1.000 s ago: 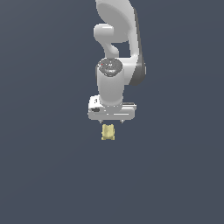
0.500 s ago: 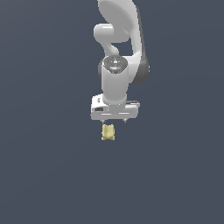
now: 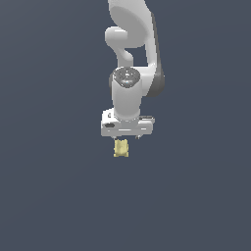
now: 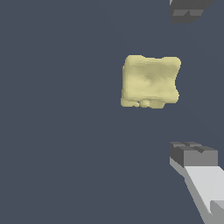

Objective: Pick up the object and move it to a goal position.

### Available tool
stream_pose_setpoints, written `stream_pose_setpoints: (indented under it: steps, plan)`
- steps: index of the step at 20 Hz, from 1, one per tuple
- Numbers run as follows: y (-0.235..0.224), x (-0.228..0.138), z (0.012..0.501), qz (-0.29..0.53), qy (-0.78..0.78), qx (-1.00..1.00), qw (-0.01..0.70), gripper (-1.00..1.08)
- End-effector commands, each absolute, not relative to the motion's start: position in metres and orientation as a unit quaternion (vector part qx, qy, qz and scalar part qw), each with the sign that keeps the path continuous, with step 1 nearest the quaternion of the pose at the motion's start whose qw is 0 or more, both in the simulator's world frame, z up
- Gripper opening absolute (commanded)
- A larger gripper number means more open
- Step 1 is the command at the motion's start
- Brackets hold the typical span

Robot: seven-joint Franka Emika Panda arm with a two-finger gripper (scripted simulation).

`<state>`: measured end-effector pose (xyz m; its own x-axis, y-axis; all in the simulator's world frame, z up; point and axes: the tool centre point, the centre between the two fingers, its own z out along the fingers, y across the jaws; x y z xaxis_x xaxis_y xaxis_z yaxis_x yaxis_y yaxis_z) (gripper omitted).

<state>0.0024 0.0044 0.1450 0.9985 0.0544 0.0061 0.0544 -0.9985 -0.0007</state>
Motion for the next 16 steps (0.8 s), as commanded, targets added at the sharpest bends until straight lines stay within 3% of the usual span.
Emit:
stream_pose_setpoints:
  steps: [1, 8, 16]
  plan:
    - [-0.002, 0.001, 0.131, -0.002, -0.02, -1.0, 0.001, 1.0]
    - [-0.018, -0.003, 0.095, 0.0, -0.001, -1.0, 0.0, 1.0]
    - [-0.02, -0.005, 0.087, 0.001, 0.001, -1.0, 0.0, 1.0]
